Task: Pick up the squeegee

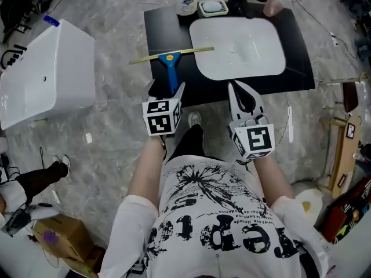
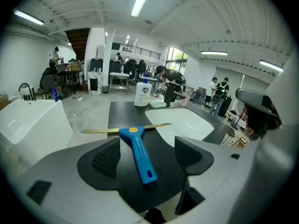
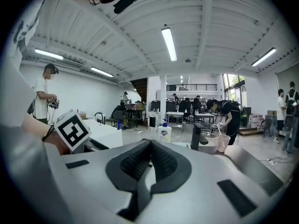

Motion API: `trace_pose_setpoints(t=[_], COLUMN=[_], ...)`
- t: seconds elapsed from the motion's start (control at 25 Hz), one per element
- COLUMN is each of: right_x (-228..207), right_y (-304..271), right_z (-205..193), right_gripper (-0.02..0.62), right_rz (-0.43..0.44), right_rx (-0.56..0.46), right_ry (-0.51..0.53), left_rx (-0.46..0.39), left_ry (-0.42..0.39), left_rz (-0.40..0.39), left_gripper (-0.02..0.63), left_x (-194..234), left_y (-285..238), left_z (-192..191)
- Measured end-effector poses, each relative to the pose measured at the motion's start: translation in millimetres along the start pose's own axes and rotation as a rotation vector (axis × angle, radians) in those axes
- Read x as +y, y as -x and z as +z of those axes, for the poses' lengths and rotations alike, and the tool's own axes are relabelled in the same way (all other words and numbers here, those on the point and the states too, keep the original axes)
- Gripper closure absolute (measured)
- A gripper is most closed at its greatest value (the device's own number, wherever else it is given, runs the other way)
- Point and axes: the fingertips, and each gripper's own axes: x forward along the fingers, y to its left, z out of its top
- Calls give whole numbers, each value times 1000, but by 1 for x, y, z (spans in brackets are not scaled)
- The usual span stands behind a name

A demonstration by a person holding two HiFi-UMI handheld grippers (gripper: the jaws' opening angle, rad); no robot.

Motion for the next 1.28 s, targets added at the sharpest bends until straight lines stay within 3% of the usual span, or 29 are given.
trace_pose_setpoints(t=[0.24, 0.52, 0.72, 0.76, 0.8, 0.84, 1.28], right_x=[-22, -48, -56, -56, -57, -58, -70], right_y=[-76, -116, -120, -120, -120, -120, -128], right_z=[-7, -26, -36, -36, -36, -36, -26], right_gripper=[581, 581, 581, 581, 581, 581, 580], right_rz=[39, 42, 36, 38, 40, 42, 97], right_rx=[59, 130, 169, 173, 175, 175, 164], right_ry=[17, -1, -8, -6, -4, -2, 20], left_rx=[127, 235, 251, 251, 252, 252, 253], left_ry=[48, 97, 98, 97, 95, 93, 134], left_rz=[56, 114, 198, 214, 226, 232, 242], left_gripper=[255, 255, 295, 327, 415, 462, 468], left_x=[34, 54, 59, 60, 61, 62, 57], left_y=[-81, -128, -133, -132, -131, -130, -124], left_z=[-5, -17, -23, -24, -24, -24, -19])
